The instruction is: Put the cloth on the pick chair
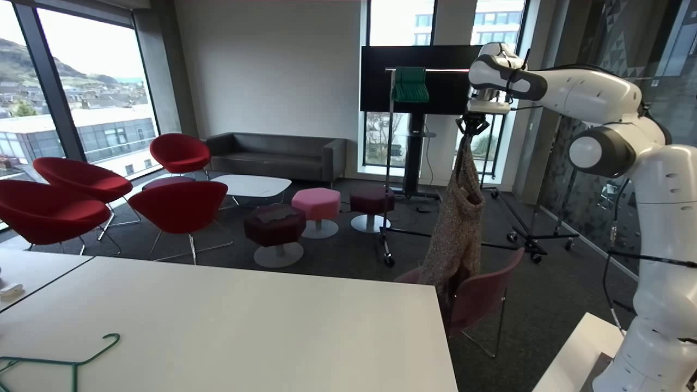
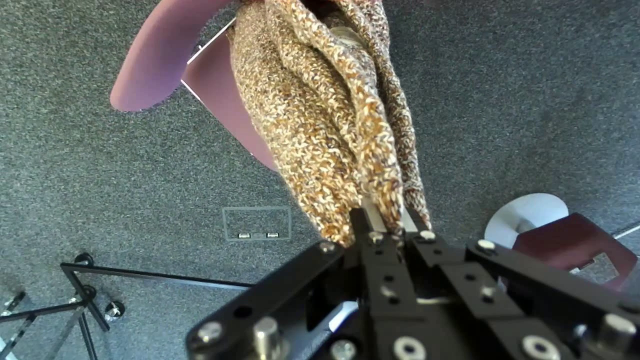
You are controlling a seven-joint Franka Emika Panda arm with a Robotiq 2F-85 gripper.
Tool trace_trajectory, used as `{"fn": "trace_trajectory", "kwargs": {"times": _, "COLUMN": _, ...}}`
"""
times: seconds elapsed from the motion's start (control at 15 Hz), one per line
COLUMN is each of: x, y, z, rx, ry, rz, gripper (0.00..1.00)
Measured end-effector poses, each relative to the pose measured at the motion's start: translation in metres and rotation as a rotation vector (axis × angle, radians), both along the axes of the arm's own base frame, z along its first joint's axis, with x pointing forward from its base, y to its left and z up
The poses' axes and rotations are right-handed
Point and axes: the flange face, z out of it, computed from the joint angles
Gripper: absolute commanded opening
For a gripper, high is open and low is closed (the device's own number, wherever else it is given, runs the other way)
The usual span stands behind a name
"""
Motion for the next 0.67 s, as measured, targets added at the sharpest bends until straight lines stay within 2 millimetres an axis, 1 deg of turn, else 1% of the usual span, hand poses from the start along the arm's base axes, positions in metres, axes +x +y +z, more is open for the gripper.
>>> {"fn": "trace_trajectory", "kwargs": {"times": 0.07, "x": 0.005, "y": -0.005, "z": -0.014, "rx": 0.008, "ry": 0.02, "rz": -0.004, "gripper": 0.01}}
{"fn": "trace_trajectory", "kwargs": {"times": 0.13, "x": 0.011, "y": -0.013, "z": -0.032, "rx": 0.018, "ry": 0.046, "rz": -0.013, "gripper": 0.01}}
{"fn": "trace_trajectory", "kwargs": {"times": 0.33, "x": 0.028, "y": -0.046, "z": -0.105, "rx": 0.065, "ry": 0.14, "rz": -0.054, "gripper": 0.01}}
{"fn": "trace_trajectory", "kwargs": {"times": 0.47, "x": 0.033, "y": -0.069, "z": -0.151, "rx": 0.098, "ry": 0.195, "rz": -0.086, "gripper": 0.01}}
{"fn": "trace_trajectory", "kwargs": {"times": 0.6, "x": 0.032, "y": -0.09, "z": -0.185, "rx": 0.124, "ry": 0.234, "rz": -0.115, "gripper": 0.01}}
{"fn": "trace_trajectory", "kwargs": {"times": 0.67, "x": 0.031, "y": -0.098, "z": -0.197, "rx": 0.134, "ry": 0.247, "rz": -0.125, "gripper": 0.01}}
